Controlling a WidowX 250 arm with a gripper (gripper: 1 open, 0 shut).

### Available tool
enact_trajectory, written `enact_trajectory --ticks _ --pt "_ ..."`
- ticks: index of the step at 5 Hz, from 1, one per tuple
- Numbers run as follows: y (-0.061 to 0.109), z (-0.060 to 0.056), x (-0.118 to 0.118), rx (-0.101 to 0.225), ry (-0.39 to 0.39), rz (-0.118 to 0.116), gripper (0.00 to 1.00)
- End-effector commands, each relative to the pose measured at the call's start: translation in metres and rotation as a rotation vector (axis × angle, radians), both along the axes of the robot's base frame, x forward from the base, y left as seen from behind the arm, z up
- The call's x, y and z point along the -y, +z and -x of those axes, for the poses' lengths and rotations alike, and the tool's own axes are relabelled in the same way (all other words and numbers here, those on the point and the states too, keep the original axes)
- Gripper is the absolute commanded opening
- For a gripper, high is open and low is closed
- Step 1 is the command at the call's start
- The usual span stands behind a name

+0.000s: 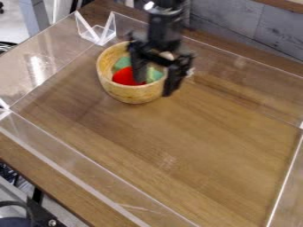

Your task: Move the red fruit to the right

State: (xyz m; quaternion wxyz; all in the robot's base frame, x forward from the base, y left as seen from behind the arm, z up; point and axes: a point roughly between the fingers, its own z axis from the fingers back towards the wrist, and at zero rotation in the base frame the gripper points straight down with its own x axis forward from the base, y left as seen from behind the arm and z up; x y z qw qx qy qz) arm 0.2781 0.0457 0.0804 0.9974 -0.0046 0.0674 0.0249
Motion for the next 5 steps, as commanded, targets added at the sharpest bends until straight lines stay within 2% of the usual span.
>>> enact_trajectory --ticks 1,2,3,5 --pt "0.019 0.002 -0.023 0.114 0.025 -0.004 1.0" --pt "0.016 -0.004 -0.027 0.154 0.023 0.002 1.0" --pt "0.009 -0.006 -0.021 0.156 0.014 0.002 1.0" --pt "0.011 -0.017 -0.017 0.163 0.039 -0.003 1.0"
